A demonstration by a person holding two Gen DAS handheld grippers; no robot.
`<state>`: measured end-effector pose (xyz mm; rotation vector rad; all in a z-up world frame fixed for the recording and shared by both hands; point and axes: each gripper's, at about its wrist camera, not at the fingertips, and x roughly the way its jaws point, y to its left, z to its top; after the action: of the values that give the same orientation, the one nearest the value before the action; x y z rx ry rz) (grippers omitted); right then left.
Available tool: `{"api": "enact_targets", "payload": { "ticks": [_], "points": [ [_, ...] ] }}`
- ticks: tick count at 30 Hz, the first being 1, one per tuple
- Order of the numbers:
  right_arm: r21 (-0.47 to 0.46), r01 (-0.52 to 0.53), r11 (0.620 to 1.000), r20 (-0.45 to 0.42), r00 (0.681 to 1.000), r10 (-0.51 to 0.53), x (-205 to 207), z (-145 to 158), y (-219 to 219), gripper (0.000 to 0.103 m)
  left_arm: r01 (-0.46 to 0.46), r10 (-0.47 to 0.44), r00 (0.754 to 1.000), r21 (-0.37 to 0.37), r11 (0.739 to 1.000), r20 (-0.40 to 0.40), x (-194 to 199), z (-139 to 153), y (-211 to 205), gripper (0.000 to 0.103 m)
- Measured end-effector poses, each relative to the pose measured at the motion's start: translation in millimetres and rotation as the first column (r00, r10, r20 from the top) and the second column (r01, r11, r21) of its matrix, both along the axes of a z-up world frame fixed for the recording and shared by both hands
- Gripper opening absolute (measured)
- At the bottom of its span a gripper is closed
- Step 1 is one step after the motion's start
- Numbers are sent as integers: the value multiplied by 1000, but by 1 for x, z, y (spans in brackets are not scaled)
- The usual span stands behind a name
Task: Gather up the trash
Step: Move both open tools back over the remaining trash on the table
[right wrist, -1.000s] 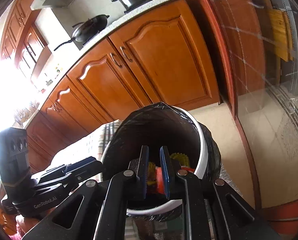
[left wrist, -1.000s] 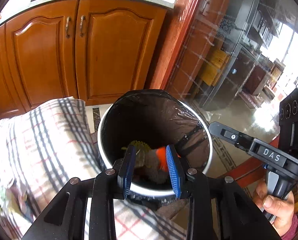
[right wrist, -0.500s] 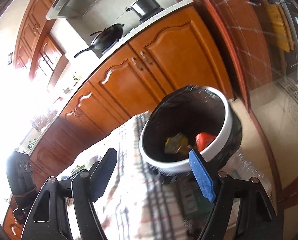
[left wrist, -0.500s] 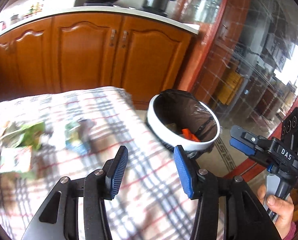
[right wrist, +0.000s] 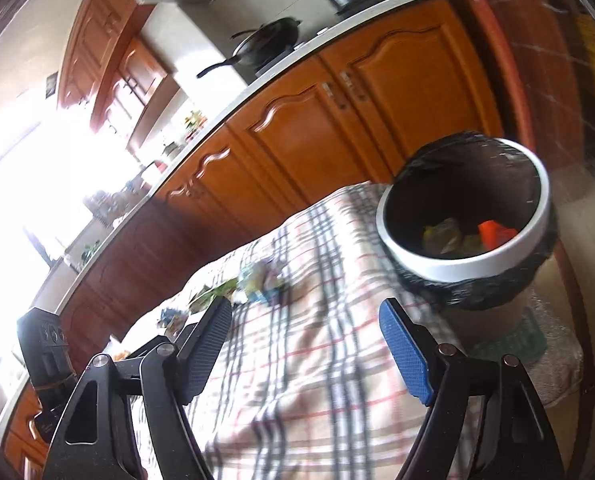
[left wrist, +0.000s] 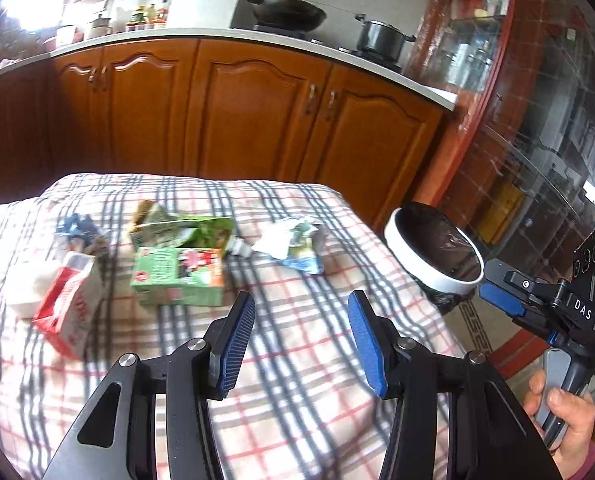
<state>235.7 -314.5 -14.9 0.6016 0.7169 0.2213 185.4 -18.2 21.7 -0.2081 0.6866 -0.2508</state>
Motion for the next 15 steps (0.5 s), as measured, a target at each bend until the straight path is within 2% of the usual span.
{"api": "enact_targets", "payload": {
  "ticks": [6,15],
  "points": [
    [-8,-50,999,-21,999,49,16,-4,28,79,-66,66,998,20,998,10,-10,5,34,48],
    [-24,-111,994,-43,993,110,39,-7,60,79,-118,118,993,53,992,13,-11,10,76,49]
  ]
}}
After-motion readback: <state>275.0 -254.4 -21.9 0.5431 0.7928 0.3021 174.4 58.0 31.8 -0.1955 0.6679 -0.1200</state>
